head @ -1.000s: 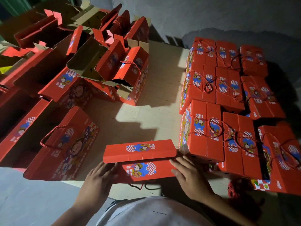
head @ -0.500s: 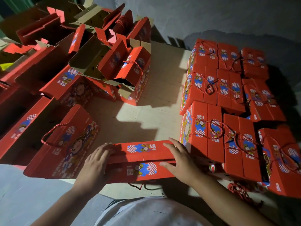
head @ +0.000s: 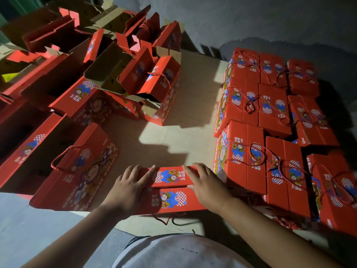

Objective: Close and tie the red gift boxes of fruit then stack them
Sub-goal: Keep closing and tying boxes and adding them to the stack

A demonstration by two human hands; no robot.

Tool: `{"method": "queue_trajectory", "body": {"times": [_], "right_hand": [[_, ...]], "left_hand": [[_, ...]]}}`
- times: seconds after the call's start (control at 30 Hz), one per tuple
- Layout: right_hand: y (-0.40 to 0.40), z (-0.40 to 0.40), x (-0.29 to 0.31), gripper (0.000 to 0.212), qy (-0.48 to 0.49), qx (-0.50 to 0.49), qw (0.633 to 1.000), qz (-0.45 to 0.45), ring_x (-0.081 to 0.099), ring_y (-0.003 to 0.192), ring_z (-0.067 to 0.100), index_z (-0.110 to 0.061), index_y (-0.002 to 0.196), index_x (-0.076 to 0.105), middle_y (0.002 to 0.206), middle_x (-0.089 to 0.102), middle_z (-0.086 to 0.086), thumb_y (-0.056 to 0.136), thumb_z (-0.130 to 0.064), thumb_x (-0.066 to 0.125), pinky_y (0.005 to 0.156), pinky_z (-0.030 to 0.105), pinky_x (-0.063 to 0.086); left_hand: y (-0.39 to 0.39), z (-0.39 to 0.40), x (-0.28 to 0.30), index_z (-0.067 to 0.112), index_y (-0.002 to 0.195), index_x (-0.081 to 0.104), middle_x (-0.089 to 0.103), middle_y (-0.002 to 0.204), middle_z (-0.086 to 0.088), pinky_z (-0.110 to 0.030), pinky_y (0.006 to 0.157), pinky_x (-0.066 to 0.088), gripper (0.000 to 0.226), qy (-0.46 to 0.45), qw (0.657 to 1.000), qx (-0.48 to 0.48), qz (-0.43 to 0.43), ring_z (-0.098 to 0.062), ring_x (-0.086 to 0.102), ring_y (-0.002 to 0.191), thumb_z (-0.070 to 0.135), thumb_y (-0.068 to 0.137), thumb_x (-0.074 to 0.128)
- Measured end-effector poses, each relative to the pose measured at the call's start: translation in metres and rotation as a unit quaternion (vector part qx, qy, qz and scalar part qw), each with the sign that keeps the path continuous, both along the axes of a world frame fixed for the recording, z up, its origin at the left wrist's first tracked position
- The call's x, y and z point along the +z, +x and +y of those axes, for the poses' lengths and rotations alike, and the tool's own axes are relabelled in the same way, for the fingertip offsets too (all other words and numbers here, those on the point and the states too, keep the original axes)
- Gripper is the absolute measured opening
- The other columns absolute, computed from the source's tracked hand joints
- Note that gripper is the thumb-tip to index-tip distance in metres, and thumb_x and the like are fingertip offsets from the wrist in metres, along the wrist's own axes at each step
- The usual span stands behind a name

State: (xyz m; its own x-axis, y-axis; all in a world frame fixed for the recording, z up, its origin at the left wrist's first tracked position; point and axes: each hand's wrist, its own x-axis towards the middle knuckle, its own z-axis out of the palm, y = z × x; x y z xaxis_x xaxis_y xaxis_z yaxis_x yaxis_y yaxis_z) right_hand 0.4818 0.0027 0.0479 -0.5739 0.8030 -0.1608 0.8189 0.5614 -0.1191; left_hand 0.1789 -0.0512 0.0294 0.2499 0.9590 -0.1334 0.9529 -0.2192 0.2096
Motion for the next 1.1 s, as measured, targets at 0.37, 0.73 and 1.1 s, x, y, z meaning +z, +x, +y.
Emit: {"method": "queue_trajectory", "body": {"times": [0.37, 0.73, 1.1], "right_hand": [[0.013, -0.046, -0.019, 0.084, -0.065, -0.038, 0.995, 0.061, -0.024, 0.155, 0.026, -0.028, 0.164, -0.007, 0.168, -0.026, 0.004, 0.1, -0.065, 0.034, 0.125, 0.049, 0.018], [0.034, -0.062, -0.03, 0.129, -0.051, -0.085, 0.994, 0.037, -0.006, 0.158, 0.033, -0.018, 0.164, -0.005, 0.17, -0.018, 0.011, 0.074, -0.055, 0.08, 0.117, 0.045, 0.039], [-0.025, -0.065, -0.028, 0.105, 0.049, 0.015, 0.999, -0.013, 0.008, 0.157, 0.04, -0.018, 0.164, 0.019, 0.168, 0.014, 0.022, 0.082, -0.067, 0.064, 0.121, 0.065, 0.017]], "left_hand": [[0.008, -0.028, -0.016, 0.034, 0.162, -0.006, -0.013, 0.171, 0.002, -0.051, 0.118, 0.022, 0.079, -0.016, 0.998, 0.053, -0.034, -0.026, -0.018, 0.156, 0.073, 0.1, 0.023], [0.016, -0.033, -0.011, 0.048, 0.137, 0.05, 0.065, 0.136, 0.002, -0.048, 0.102, 0.053, 0.058, -0.187, 0.715, 0.428, -0.52, -0.019, 0.066, 0.121, 0.065, 0.085, 0.068], [0.013, -0.032, -0.002, 0.044, 0.118, 0.061, 0.077, 0.106, 0.01, -0.028, 0.066, 0.062, 0.029, -0.231, 0.644, 0.423, -0.594, -0.017, 0.076, 0.094, 0.054, 0.091, 0.062]]}}
